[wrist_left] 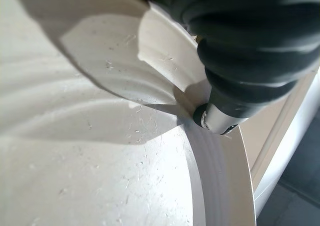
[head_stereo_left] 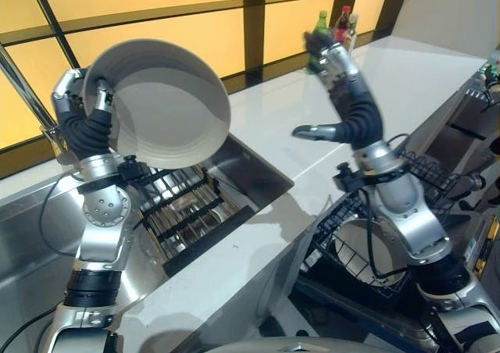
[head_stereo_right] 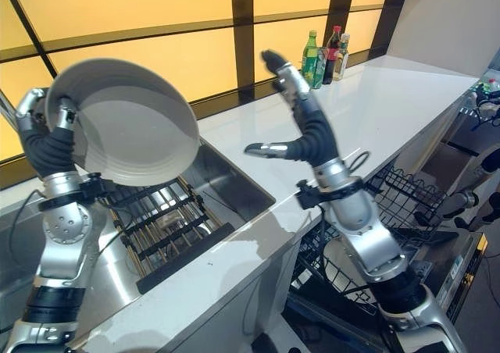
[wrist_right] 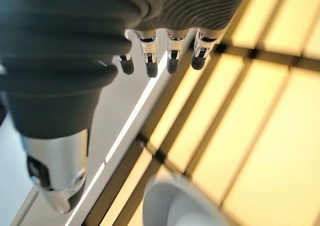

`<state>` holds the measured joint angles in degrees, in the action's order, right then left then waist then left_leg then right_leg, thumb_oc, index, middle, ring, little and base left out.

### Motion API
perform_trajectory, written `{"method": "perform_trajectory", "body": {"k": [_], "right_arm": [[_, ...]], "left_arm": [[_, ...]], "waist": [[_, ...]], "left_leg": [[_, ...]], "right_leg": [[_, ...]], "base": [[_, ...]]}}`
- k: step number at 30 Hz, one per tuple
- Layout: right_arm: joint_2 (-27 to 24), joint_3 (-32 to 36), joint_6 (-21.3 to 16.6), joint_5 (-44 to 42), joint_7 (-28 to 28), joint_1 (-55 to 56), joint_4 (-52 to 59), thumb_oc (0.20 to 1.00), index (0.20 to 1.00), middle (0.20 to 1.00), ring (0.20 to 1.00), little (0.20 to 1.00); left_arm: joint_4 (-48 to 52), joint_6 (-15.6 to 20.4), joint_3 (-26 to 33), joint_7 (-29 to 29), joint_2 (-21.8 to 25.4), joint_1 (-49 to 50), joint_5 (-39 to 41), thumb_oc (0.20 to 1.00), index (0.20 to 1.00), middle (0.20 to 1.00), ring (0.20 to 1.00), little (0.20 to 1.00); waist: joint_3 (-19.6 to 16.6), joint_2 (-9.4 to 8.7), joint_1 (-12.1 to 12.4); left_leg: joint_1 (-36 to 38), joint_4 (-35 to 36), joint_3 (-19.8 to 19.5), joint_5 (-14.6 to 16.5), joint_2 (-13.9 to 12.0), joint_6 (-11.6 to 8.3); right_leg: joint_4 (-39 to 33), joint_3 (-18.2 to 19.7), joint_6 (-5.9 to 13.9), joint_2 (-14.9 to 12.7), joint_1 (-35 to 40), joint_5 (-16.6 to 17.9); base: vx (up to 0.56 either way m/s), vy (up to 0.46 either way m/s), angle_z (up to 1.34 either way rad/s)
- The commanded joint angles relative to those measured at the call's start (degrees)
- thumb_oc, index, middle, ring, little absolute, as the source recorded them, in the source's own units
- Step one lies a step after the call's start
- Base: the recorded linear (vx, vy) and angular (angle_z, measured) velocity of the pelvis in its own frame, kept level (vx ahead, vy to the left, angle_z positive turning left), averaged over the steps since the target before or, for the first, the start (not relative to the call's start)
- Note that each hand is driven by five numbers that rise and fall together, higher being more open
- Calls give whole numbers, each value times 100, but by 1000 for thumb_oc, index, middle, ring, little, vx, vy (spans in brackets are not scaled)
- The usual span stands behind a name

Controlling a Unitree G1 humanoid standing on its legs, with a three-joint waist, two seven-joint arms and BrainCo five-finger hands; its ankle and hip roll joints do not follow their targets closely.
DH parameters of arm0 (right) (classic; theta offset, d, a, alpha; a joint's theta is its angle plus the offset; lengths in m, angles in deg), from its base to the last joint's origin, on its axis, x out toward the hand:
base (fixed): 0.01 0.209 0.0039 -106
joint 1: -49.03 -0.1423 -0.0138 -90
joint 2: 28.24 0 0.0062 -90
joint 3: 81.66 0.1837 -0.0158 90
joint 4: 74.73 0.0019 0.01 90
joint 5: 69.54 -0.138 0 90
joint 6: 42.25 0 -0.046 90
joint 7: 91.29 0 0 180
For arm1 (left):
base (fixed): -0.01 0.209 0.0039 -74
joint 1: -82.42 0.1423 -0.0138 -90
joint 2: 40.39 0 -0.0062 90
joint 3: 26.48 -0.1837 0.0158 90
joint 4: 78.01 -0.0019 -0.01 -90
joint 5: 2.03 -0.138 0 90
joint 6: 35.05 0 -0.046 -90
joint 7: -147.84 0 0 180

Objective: Pick up plates and place into dishwasher.

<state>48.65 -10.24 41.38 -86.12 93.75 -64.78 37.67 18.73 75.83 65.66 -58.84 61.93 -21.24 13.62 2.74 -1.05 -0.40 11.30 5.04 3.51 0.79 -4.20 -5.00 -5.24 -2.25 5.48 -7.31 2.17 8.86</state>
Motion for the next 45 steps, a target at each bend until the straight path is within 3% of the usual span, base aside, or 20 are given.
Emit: {"method": "perform_trajectory", "body": {"k": [1,10,20,23,30,37,38,39,41,42,45], "right_arm": [[256,-193,147,-464,-81,-715,140,1000,1000,1000,1000,1000],[908,-779,474,-583,260,-1117,-106,1000,1000,1000,1000,1000],[1079,-891,654,-613,355,-1190,-74,1000,1000,1000,1000,1000],[1074,-926,919,-755,324,-1167,-53,1000,1000,1000,1000,1000],[956,-1160,1647,-1721,-550,-1035,-226,1000,1000,1000,1000,1000],[842,-1174,1769,-2182,-875,-1081,-342,1000,1000,1000,1000,1000],[849,-1172,1803,-2177,-899,-1092,-355,906,906,906,906,906],[866,-1180,1873,-2175,-937,-1112,-373,545,545,545,545,545],[875,-1205,1904,-2151,-1008,-1128,-404,285,285,285,285,285],[873,-1215,1907,-2184,-999,-1137,-406,200,200,200,200,200],[919,-1210,1889,-2146,-1039,-1127,-446,200,200,200,200,200]], "left_arm": [[190,98,-383,95,93,-746,222,200,200,200,200,200],[352,-88,-1053,335,-390,-981,463,200,200,200,200,200],[621,-201,-1360,404,-633,-943,399,200,200,200,200,200],[645,-134,-1420,392,-610,-951,227,200,200,200,200,200],[585,-17,-1366,481,-501,-948,146,200,200,200,200,200],[454,67,-1382,567,-492,-913,196,200,200,200,200,200],[443,73,-1379,576,-499,-911,190,200,200,200,200,200],[429,75,-1374,573,-514,-914,180,200,200,200,200,200],[400,103,-1369,562,-520,-910,178,200,200,200,200,200],[393,102,-1366,559,-532,-910,176,200,200,200,200,200],[361,84,-1354,540,-570,-921,173,200,200,200,200,200]], "waist": [[-239,-40,143],[-261,-46,276],[-262,-55,355],[-251,-67,372],[-262,-107,381],[-263,-154,389],[-264,-156,389],[-264,-157,388],[-262,-157,389],[-261,-159,388],[-261,-164,381]], "left_leg": [[-456,-274,-318,-29,92,103],[-443,-196,-411,-71,104,116],[-442,-145,-384,-69,109,137],[-454,-139,-398,-68,116,143],[-462,-120,-405,-86,108,132],[-460,-113,-430,-104,91,120],[-457,-111,-432,-104,91,121],[-456,-106,-437,-109,90,123],[-460,-103,-437,-117,86,122],[-460,-100,-438,-119,81,121],[-463,-101,-437,-125,72,117]], "right_leg": [[365,-199,198,-190,431,-731],[329,-348,188,-200,511,-747],[323,-506,222,-253,551,-764],[335,-538,233,-269,549,-771],[347,-591,253,-295,548,-770],[342,-583,254,-277,559,-748],[339,-580,252,-274,561,-747],[333,-568,249,-268,564,-744],[326,-558,247,-263,566,-740],[322,-555,244,-259,566,-739],[308,-542,237,-253,568,-733]], "base": [[-32,11,10],[-17,8,6],[-10,14,8],[-11,-1,3],[-8,-4,9],[0,-12,1],[0,0,0],[0,0,0],[0,0,0],[0,0,0],[0,0,0]]}}
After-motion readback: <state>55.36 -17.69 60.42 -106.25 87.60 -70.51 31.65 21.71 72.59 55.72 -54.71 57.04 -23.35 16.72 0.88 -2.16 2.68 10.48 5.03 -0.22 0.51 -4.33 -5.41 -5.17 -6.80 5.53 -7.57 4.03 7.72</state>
